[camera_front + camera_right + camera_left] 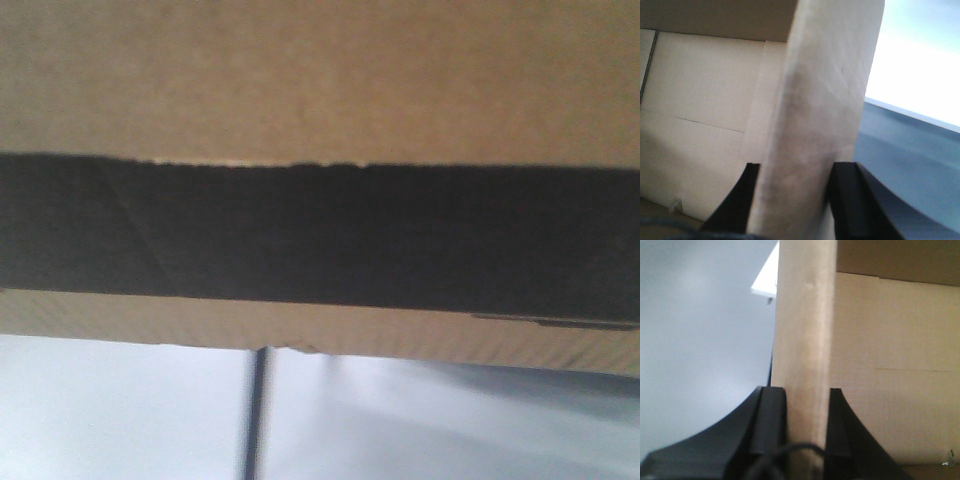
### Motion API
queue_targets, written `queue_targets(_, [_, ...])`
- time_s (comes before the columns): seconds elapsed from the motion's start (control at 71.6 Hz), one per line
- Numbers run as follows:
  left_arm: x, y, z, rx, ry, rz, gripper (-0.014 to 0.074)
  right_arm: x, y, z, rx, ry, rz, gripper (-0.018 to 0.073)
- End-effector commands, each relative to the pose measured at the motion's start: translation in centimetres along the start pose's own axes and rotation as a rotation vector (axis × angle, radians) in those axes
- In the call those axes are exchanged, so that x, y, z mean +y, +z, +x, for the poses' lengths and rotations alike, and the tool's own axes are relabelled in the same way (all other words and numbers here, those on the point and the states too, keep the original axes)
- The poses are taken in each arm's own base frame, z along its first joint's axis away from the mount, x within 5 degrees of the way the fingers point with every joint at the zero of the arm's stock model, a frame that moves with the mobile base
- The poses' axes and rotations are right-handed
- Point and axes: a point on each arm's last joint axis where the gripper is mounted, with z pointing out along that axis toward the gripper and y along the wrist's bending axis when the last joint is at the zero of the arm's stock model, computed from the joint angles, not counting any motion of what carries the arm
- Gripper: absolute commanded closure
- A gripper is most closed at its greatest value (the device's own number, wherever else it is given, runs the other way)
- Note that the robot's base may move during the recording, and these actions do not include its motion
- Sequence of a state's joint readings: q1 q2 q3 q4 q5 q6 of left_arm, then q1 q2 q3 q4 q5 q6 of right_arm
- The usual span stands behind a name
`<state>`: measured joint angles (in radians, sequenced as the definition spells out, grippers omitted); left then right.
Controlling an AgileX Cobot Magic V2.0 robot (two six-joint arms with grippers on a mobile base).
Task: Grab box from left shelf to table start
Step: 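Carry the box with both grippers while driving to the white table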
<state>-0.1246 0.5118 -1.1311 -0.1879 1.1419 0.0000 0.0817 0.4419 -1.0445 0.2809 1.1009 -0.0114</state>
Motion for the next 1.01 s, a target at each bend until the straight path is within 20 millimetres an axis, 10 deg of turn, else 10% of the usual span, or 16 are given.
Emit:
queue_targets(0.0, [-1.87,-1.05,-2.09,-0.177,-0.121,0.207,0.0692,1.31,-0.54,-1.81,-0.140,0.048,-0.135,0.0501])
queue_targets(0.992, [-1.92,-1.09,-2.07,-0.173,-0.115,0.223,0.0692,1.31,-0.54,-1.81,-0.139,0.048,-0.135,0.0501])
